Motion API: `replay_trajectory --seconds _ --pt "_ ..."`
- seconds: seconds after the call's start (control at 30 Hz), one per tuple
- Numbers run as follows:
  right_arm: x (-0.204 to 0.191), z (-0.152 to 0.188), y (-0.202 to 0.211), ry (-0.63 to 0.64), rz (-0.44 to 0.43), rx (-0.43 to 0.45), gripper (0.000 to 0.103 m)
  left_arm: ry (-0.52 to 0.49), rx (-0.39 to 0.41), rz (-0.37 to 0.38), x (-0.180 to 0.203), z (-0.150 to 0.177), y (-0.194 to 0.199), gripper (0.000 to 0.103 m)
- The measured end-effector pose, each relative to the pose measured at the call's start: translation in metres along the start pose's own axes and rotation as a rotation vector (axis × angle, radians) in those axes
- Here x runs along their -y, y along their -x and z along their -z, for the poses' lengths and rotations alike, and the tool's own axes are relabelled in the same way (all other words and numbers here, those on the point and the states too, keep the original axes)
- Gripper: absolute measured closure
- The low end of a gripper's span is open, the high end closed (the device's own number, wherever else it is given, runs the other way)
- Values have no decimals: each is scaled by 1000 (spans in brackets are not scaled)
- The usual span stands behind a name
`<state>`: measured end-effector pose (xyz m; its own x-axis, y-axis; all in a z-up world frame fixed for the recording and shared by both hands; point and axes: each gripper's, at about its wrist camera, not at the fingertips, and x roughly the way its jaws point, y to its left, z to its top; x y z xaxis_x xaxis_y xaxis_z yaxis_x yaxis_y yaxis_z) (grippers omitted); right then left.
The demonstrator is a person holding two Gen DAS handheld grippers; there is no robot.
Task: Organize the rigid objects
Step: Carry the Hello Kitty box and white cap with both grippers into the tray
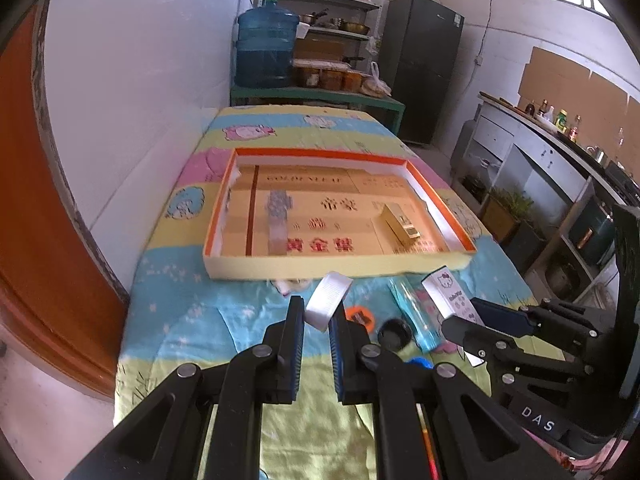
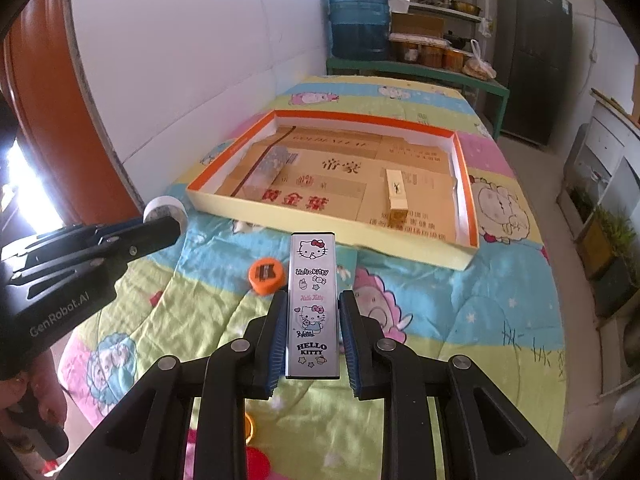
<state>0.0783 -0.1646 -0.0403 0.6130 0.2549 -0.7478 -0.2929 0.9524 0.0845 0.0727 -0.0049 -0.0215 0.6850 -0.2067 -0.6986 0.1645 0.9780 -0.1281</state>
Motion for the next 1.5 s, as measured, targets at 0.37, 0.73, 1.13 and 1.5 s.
replay_trajectory --seconds 0.37,0.73,1.13,1.5 --pt "10 -22 -7 -11 12 17 77 -7 18 -31 1 -26 -14 91" --pt "41 -44 -16 -53 65 26 77 5 6 -6 0 -50 -40 90" --pt "88 -66 -43 -97 133 -8 77 12 -40 9 11 -73 -83 90" --pt "102 -83 -83 -96 151 -62 77 31 -96 -17 12 -79 -126 90"
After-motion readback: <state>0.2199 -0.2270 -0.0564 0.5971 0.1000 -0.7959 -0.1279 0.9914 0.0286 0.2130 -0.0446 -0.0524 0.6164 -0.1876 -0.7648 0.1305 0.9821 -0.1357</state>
